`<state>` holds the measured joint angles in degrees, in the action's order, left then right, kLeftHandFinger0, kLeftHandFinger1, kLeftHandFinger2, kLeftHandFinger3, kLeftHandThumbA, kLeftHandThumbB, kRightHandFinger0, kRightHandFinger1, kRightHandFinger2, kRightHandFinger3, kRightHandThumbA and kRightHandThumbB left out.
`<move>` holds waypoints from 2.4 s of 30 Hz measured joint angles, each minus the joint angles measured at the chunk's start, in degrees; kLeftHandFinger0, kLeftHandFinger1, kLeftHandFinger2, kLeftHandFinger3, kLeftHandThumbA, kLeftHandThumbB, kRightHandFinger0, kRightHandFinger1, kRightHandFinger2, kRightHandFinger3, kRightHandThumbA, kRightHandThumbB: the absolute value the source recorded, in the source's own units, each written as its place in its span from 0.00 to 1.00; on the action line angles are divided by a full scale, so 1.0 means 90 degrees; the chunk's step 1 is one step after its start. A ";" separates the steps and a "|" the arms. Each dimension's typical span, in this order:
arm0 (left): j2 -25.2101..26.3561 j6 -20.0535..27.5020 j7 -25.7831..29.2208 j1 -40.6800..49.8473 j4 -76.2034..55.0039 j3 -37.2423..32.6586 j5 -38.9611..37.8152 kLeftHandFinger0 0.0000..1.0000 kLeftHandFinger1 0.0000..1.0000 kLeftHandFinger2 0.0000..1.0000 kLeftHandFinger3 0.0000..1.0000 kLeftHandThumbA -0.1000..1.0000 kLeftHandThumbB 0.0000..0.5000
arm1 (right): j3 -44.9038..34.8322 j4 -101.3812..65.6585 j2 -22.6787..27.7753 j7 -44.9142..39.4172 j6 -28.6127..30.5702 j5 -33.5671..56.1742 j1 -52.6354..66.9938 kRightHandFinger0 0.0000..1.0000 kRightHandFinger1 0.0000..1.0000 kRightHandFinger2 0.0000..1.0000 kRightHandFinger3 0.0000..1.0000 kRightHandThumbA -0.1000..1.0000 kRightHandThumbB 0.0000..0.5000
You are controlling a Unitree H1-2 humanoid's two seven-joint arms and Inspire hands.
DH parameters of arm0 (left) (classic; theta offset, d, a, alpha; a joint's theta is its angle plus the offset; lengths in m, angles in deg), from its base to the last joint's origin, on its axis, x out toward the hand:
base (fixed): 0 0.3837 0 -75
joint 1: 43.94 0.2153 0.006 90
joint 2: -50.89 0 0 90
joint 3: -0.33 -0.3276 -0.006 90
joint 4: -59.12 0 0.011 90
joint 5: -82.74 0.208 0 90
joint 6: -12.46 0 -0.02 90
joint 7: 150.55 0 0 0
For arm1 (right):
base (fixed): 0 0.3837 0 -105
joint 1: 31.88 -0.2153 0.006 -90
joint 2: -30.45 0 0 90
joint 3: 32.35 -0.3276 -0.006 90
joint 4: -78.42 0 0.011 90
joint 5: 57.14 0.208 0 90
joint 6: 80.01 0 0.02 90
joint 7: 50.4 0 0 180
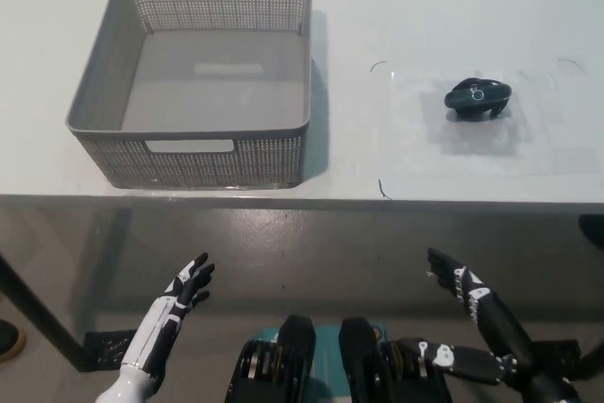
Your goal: Use the right hand to pick up a webcam and put it into a container on the left side
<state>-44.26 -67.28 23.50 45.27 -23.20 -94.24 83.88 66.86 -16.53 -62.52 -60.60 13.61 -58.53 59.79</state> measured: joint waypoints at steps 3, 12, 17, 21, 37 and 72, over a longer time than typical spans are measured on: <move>0.0000 0.0011 0.0000 0.0001 0.0000 0.0000 0.0000 1.00 1.00 1.00 1.00 1.00 0.28 | -0.0041 -0.0886 0.0142 -0.0038 -0.0170 -0.0041 0.0138 1.00 1.00 1.00 1.00 0.95 0.44; -0.0001 0.0033 -0.0009 0.0264 -0.0074 -0.0008 -0.0004 1.00 1.00 1.00 1.00 1.00 0.29 | -0.0263 -0.2681 0.0636 -0.0047 -0.0718 -0.0703 0.0090 1.00 1.00 1.00 1.00 0.99 0.61; -0.0001 0.0051 -0.0050 0.0437 -0.0076 -0.0024 -0.0005 1.00 1.00 1.00 1.00 1.00 0.33 | -0.0333 -0.2871 0.0829 -0.0054 -0.1077 -0.1352 -0.0415 1.00 1.00 1.00 1.00 1.00 0.69; -0.0002 0.0053 -0.0071 0.0441 -0.0098 -0.0021 -0.0009 1.00 1.00 1.00 1.00 1.00 0.32 | -0.0339 -0.2814 0.1001 -0.0145 -0.1546 -0.1880 -0.1319 1.00 1.00 1.00 1.00 0.97 0.69; -0.0004 0.0057 -0.0096 0.0450 -0.0094 0.0034 -0.0013 1.00 1.00 1.00 1.00 1.00 0.32 | 0.0468 0.1823 0.1312 -0.0455 -0.1975 -0.2610 -0.5252 1.00 1.00 1.00 1.00 0.96 0.82; -0.0003 0.0058 -0.0122 0.0437 -0.0167 0.0166 -0.0026 1.00 1.00 1.00 1.00 1.00 0.33 | 0.1758 0.8648 0.0610 -0.0455 -0.1118 -0.3002 -0.7587 1.00 1.00 1.00 1.00 0.87 0.99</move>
<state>-44.29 -66.76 22.40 49.20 -24.70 -92.75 83.65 82.68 61.30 -57.03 -64.70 3.55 -85.55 -8.49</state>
